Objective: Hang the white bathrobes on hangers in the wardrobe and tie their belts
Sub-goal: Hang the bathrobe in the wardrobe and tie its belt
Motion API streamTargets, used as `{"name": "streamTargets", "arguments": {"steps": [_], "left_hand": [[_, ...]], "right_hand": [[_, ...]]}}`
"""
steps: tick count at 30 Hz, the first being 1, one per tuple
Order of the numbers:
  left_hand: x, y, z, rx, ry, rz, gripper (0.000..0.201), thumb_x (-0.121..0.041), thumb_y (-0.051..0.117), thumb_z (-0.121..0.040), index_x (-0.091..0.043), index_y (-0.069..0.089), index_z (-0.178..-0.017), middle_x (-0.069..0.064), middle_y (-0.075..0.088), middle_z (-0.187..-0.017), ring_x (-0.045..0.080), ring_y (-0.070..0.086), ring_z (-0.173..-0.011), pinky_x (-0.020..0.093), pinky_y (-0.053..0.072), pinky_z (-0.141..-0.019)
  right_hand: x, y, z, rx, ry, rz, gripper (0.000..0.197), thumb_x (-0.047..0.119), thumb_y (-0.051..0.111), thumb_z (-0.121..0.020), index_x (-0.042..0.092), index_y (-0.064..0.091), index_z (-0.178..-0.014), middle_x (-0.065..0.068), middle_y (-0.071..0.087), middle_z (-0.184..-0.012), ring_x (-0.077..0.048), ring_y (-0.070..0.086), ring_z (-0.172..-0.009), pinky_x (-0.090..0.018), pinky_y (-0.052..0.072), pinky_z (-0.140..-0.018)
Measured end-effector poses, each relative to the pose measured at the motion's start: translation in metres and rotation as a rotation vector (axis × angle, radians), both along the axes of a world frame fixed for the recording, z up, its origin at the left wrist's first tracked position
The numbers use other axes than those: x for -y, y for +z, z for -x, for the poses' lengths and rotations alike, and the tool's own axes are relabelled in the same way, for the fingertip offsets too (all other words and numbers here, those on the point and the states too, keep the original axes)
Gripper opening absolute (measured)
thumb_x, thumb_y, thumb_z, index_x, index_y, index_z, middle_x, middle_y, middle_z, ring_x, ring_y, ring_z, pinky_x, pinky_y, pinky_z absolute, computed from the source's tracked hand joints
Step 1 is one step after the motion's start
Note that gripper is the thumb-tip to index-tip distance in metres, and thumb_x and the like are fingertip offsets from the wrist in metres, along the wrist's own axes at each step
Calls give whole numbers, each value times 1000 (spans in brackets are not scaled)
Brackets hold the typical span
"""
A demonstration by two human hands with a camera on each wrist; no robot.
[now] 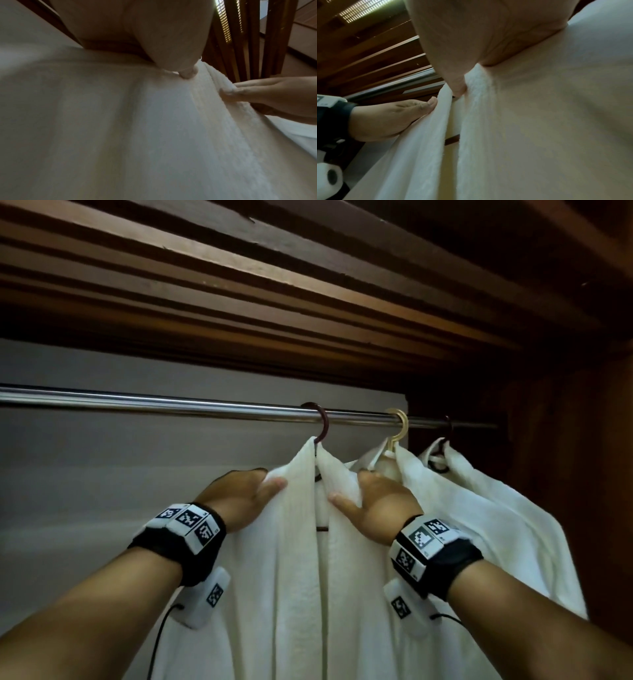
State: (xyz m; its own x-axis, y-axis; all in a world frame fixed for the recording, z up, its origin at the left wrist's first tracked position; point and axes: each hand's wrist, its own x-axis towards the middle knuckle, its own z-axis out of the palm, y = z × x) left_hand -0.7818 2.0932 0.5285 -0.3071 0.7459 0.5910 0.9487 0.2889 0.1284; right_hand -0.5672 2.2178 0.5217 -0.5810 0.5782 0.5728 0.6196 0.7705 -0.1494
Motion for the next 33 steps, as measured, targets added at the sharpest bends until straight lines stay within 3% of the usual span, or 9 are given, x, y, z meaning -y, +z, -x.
{"name": "streamTargets", "arguments": {"steps": [5,7,10,15,20,26,30,33], "left_hand": [[-1,4,-1,-24,72,2,63,-79,31,-84,-27,59,-103,-4,65,-98,17,60,-86,33,46,-74],[-1,2,4,-24,100,-24,67,-84,34,-78,-27,60,-101,-6,65,-94,15,60,-82,33,49,-74],[1,-5,12,-25,138,-81,71,-90,34,-71,-29,62,-93,-9,65,-84,12,61,-74,33,53,-72],[2,-12,19,-15,49,-146,75,-87,20,-76,-26,64,-80,-8,65,-75,11,60,-69,31,49,-66],[8,-15,20,-14,-68,-118,82,-85,11,-77,-25,66,-88,-5,68,-83,18,62,-81,36,50,-75],[14,-18,20,139,-137,-83,76,-82,27,-82,-18,67,-80,-2,70,-80,16,65,-77,41,53,-79],[18,-17,22,170,-155,-70,71,-83,30,-80,-24,70,-81,-6,70,-80,13,66,-78,40,54,-80],[19,-14,24,136,-136,-47,76,-86,29,-78,-21,68,-77,-4,69,-76,14,65,-73,40,54,-77]], "right_hand": [[17,14,31,-31,-13,19,63,76,31,-84,25,54,-112,2,62,-107,-23,59,-97,-42,49,-86],[20,15,43,-24,14,15,62,74,29,-86,27,58,-114,1,65,-107,-23,61,-100,-45,47,-91],[16,11,51,-51,18,2,61,73,30,-88,24,60,-110,-2,67,-104,-25,63,-99,-40,48,-87],[18,8,52,-134,-64,16,64,73,26,-88,19,61,-91,-5,66,-92,-27,64,-89,-38,49,-81],[28,16,53,-144,-111,96,53,68,32,-88,19,54,-88,-5,61,-89,-28,59,-87,-45,46,-91],[35,16,54,-149,-103,76,39,55,36,-90,20,53,-86,-3,60,-84,-27,59,-83,-39,48,-79],[39,18,59,-148,-102,80,36,50,36,-92,18,54,-86,-4,60,-83,-27,56,-78,-34,41,-69],[38,15,62,-181,-99,96,37,50,39,-91,17,55,-87,-7,63,-88,-29,59,-82,-33,41,-70]]}}
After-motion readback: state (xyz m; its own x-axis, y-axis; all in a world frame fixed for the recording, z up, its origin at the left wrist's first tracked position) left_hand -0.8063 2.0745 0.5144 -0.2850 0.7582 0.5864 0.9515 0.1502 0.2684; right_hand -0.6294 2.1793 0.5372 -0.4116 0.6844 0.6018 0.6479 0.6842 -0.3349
